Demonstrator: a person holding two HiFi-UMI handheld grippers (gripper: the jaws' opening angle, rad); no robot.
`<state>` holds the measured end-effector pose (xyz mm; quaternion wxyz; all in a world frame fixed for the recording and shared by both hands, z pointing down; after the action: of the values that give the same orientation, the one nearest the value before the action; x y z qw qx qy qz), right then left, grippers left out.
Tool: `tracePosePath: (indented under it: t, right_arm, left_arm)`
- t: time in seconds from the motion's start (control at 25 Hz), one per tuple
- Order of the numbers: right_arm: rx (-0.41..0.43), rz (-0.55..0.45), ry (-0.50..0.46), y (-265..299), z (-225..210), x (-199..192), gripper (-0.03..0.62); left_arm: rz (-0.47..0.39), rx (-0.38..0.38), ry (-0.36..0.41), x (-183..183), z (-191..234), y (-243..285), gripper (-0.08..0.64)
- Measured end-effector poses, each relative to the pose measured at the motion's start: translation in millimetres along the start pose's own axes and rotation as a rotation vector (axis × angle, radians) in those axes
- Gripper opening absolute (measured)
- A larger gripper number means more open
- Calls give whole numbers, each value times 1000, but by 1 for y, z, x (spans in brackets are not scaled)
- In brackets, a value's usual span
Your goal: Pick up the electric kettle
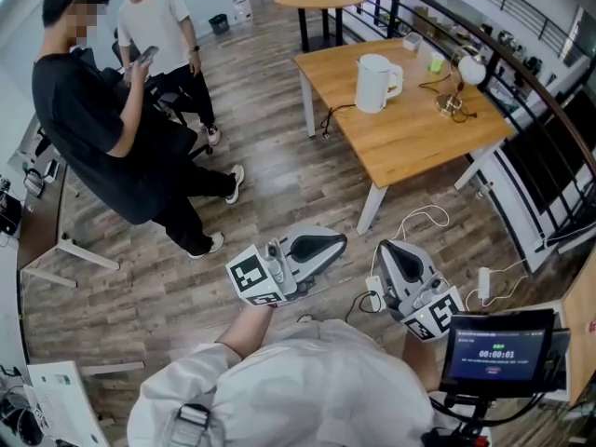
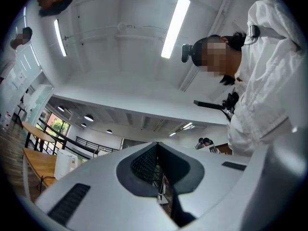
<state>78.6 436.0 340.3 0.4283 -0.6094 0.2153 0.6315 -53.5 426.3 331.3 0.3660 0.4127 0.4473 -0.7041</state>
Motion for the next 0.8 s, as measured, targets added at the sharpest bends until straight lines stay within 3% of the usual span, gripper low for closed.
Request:
tracePosePath:
  t: [0.48,0.8]
  right_arm:
    - [-38,73,33,-26,-18,-40,9]
    - [-37,68,31,-35,-28,-38,9]
  left_arm:
    - [35,64,-8,-33,15,-1,8]
    - [27,65,-22,-44,18,8,8]
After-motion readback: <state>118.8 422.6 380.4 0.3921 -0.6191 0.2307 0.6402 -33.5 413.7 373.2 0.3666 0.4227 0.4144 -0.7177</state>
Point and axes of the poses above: the fingertips, and each gripper's own axes: y forward along the fingers, z to its left, x out of its top, the point moved 4 cm from there along -y, backward along the fingers, and after that the axes turned 12 degrees about -y, right-handed, at the moved point
